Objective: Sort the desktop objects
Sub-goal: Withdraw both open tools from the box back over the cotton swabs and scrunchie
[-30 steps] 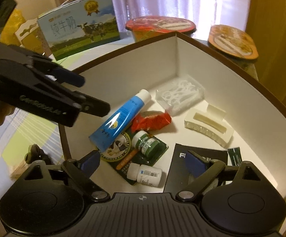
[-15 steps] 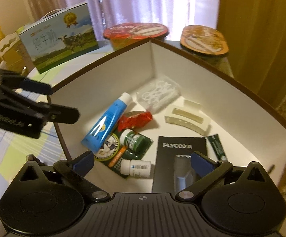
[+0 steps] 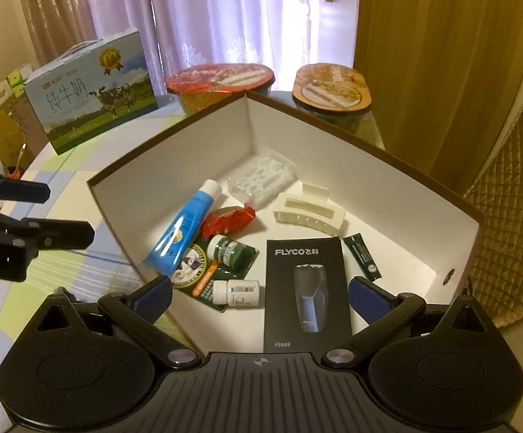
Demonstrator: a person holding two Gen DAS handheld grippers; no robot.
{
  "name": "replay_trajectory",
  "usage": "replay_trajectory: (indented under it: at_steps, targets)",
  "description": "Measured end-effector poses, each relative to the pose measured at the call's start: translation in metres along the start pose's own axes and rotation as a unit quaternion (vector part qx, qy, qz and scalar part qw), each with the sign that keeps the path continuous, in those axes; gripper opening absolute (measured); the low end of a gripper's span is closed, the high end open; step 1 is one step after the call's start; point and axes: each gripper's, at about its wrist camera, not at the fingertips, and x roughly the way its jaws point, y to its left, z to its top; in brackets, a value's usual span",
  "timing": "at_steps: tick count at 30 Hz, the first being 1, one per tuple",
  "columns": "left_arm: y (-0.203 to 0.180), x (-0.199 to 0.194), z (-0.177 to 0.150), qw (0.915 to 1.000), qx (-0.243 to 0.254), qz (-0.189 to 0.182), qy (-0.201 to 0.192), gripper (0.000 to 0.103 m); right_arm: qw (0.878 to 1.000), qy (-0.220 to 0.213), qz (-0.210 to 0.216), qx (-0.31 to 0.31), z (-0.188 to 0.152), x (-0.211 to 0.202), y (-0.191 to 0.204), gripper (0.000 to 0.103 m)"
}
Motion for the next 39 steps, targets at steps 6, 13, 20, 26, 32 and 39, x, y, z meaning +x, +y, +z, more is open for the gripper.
replay_trajectory:
  at_steps: [6, 13, 20, 26, 32, 39]
  targets:
    - [-0.002, -0.022, -0.016, 0.9999, -0.004, -0.008, -0.009, 0.088, 1.0, -0.011, 0.005, 0.002, -0.011, -0.019, 0.013, 0.101]
    - [0.0, -0.046, -0.041, 0.9998, -0.012, -0.013, -0.011, 0.088, 1.0, -0.015, 0.014, 0.001, -0.027, -0.038, 0.034, 0.101]
    - [0.008, -0.067, -0.07, 0.9997, -0.017, -0.015, -0.008, 0.088, 1.0, -0.008, 0.024, 0.0, -0.043, -0.048, 0.059, 0.101]
    - [0.019, -0.079, -0.092, 0.9994, -0.029, -0.018, 0.001, 0.088, 0.999, 0.005, 0.034, -0.002, -0.055, -0.047, 0.08, 0.101]
    - [0.032, -0.085, -0.112, 0.9991, -0.037, -0.017, 0.014, 0.088, 0.999, 0.021, 0.039, -0.007, -0.064, -0.04, 0.098, 0.101]
    - [0.049, -0.088, -0.13, 0.9985, -0.046, -0.01, 0.027, 0.088, 0.998, 0.036, 0.044, -0.011, -0.07, -0.031, 0.114, 0.101]
